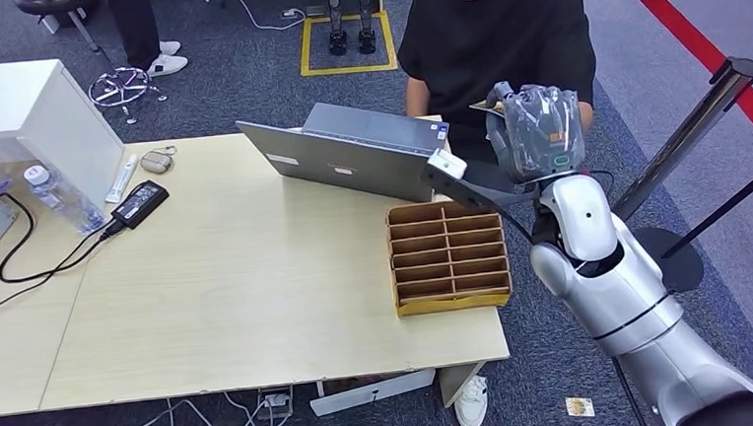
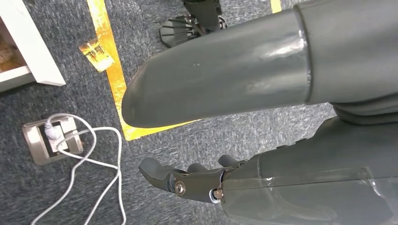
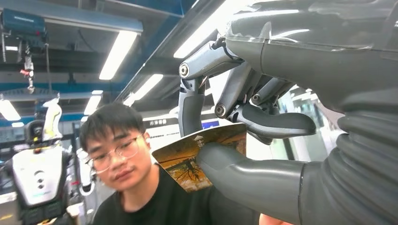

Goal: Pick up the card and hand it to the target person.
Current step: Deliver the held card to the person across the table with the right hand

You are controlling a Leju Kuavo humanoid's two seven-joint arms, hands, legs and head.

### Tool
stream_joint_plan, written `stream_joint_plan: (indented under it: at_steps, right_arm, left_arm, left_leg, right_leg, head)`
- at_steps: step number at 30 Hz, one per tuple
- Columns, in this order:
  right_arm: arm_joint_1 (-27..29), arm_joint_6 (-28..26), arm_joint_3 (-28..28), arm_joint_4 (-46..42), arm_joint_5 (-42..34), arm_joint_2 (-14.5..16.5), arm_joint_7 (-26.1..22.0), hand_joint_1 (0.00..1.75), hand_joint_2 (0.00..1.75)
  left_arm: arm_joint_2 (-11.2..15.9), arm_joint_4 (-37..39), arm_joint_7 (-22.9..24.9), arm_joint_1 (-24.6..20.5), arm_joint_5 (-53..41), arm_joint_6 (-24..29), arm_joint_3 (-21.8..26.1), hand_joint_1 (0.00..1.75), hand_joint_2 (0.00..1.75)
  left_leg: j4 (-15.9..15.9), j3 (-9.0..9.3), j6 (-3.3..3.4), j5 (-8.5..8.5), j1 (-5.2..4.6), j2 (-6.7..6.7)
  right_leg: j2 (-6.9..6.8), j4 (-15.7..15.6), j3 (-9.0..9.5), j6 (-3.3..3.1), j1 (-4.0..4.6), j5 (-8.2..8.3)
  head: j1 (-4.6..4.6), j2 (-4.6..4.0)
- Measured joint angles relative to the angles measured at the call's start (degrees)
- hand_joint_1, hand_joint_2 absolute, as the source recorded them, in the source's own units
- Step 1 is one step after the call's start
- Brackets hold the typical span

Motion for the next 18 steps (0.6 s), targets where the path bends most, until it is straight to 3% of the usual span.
stream_joint_plan:
  at_steps: [9, 18]
  right_arm:
    - [-7.3, -1.7, 0.8, 12.6, 2.0, 0.5, -1.1, 1.55, 1.75]
    - [-9.3, -1.3, 2.1, 23.4, 2.5, 1.9, -1.5, 1.52, 1.75]
  left_arm:
    - [-0.1, 0.0, 1.0, -1.2, -1.4, -0.8, -1.6, 0.00, 0.00]
    - [-0.2, 0.0, 1.5, -1.9, -1.7, -1.1, -2.7, 0.00, 0.00]
  left_leg:
    - [0.0, -0.06, 0.01, 0.01, 0.00, -0.07]
    - [0.0, -0.07, 0.01, 0.01, 0.00, -0.10]
  right_leg:
    - [-0.06, 0.0, -0.01, 0.00, -0.01, 0.00]
    - [-0.07, 0.0, -0.01, 0.00, -0.01, 0.00]
  head:
    - [0.01, 0.00]
    - [0.01, -0.01]
